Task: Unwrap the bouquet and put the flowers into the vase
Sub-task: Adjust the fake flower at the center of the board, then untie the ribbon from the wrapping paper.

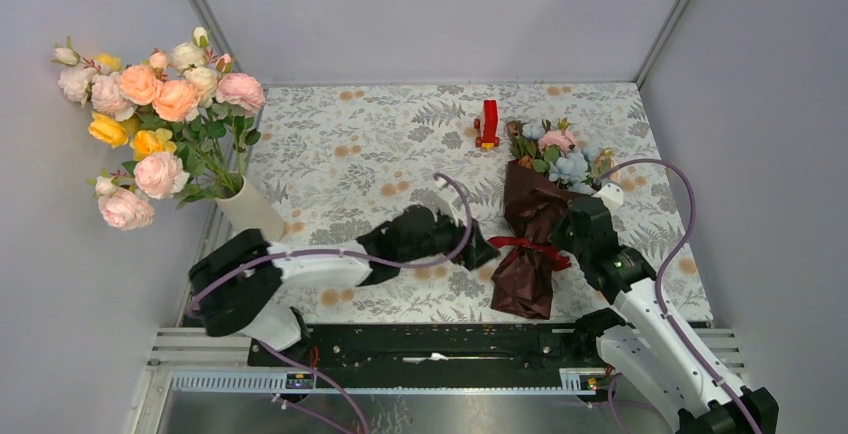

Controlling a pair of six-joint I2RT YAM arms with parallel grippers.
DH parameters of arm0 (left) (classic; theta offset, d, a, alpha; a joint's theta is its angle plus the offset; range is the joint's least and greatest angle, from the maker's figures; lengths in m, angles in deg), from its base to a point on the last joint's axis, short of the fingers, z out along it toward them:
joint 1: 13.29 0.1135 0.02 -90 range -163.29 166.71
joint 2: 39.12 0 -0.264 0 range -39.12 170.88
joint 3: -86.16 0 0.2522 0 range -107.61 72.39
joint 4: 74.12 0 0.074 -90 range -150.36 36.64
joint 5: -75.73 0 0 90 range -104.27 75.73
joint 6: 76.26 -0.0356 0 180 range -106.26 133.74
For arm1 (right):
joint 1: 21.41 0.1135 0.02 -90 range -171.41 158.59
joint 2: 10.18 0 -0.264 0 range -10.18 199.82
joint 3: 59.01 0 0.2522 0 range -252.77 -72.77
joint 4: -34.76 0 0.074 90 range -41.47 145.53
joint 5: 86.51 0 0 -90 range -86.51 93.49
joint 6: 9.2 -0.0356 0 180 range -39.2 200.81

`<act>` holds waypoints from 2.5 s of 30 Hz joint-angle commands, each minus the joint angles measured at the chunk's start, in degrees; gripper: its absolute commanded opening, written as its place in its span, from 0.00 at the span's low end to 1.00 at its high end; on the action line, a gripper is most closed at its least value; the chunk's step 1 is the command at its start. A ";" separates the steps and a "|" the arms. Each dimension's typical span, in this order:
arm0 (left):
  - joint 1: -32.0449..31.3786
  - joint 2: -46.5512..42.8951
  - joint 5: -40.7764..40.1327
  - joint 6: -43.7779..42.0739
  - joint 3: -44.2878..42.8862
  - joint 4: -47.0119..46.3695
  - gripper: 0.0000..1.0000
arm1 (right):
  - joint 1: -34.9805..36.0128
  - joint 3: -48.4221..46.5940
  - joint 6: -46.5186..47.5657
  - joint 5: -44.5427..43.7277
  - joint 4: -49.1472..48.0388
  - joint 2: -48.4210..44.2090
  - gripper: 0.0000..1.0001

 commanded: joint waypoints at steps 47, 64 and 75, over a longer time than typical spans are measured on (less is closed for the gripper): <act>10.35 26.54 18.81 29.08 -17.14 -16.61 0.47 | -0.27 -0.42 -0.17 0.51 0.02 2.18 0.00; 8.74 24.37 17.51 19.84 -17.81 -16.74 0.35 | -0.23 0.14 -0.33 1.25 0.02 1.48 0.00; 6.76 20.35 12.34 11.18 -18.56 -6.44 0.17 | -0.27 0.43 -0.60 1.47 0.04 0.51 0.00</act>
